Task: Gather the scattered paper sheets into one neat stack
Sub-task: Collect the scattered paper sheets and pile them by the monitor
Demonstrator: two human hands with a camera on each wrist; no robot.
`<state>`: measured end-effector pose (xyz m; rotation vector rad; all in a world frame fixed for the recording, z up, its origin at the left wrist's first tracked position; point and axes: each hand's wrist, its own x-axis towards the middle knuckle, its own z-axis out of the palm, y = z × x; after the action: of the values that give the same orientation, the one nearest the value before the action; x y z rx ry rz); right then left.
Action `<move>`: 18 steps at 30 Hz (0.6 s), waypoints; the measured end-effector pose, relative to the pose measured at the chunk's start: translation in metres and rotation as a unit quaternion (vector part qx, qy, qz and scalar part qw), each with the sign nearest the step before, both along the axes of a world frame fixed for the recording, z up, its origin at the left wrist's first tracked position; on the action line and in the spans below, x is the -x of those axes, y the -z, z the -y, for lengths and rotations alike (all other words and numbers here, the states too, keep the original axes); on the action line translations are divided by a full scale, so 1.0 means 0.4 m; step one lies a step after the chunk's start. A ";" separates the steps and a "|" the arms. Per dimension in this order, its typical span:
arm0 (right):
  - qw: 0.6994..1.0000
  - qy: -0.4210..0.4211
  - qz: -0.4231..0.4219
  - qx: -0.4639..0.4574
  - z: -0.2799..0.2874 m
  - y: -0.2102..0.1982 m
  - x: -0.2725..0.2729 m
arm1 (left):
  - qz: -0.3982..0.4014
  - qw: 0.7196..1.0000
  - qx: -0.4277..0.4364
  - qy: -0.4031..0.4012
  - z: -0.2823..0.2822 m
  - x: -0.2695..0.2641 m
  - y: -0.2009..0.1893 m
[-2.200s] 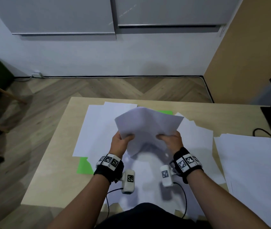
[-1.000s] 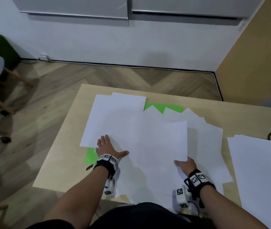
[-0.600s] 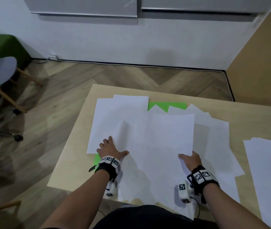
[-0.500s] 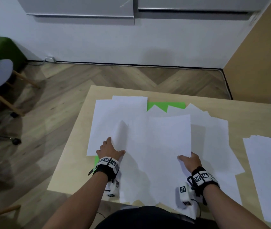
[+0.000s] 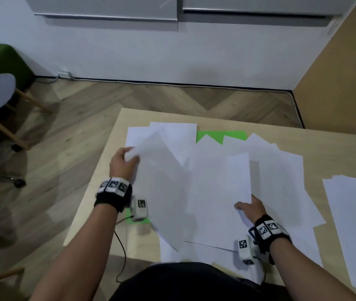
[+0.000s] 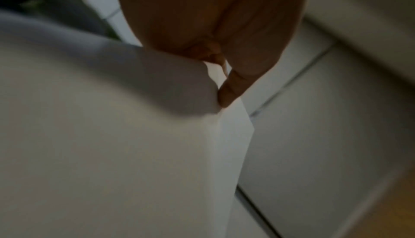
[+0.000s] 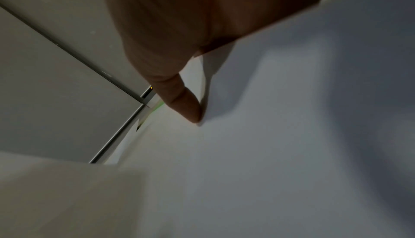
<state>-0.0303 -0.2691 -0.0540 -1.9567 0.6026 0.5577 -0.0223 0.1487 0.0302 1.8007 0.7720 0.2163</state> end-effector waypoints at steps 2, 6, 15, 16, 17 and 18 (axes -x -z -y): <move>1.000 -0.005 0.002 -0.011 -0.018 0.000 0.001 | 0.061 0.998 -0.014 -0.013 -0.025 -0.034 -0.080; 1.000 0.014 -0.021 -0.017 -0.032 0.010 0.008 | 0.239 0.961 -0.131 0.037 0.055 -0.069 -0.263; 0.984 0.157 -0.052 -0.071 -0.023 0.020 -0.004 | 0.209 0.835 -0.278 0.427 0.382 0.031 -0.019; 0.982 0.165 -0.055 -0.070 -0.018 0.022 -0.001 | 0.190 0.827 -0.287 0.445 0.391 0.041 0.031; 0.981 0.168 -0.060 -0.073 -0.013 0.024 0.003 | 0.170 0.818 -0.295 0.464 0.400 0.052 0.067; 0.981 0.169 -0.062 -0.077 -0.011 0.022 0.007 | 0.152 0.808 -0.302 0.482 0.406 0.064 0.093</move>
<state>-0.0332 -0.2647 -0.0628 -1.6364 0.9207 0.4988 -0.0478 -0.0138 -0.0070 2.4450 -0.5665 0.0585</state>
